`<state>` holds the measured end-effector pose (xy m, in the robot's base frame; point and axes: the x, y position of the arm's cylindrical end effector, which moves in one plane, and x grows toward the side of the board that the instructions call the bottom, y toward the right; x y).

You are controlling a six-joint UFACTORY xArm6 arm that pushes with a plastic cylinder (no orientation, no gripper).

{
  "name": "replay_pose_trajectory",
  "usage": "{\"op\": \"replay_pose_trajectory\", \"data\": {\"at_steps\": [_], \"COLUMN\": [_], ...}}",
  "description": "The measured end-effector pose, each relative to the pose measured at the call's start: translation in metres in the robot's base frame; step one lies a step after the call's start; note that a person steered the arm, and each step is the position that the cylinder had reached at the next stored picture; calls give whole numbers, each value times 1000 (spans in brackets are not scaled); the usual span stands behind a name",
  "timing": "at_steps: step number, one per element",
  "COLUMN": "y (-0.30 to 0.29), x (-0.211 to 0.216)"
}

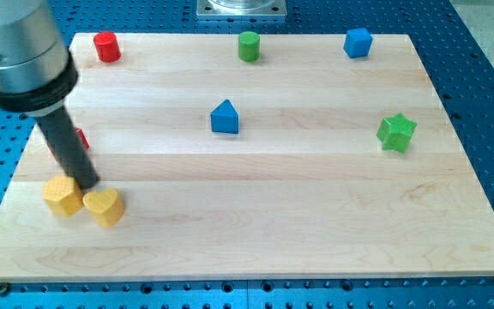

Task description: Slide the yellow heart to the bottom center

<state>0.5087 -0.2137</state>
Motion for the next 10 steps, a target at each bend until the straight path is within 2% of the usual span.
{"op": "replay_pose_trajectory", "data": {"at_steps": [1, 6, 8, 9, 10], "y": [-13, 3, 95, 119, 95], "x": [33, 32, 40, 45, 62]}}
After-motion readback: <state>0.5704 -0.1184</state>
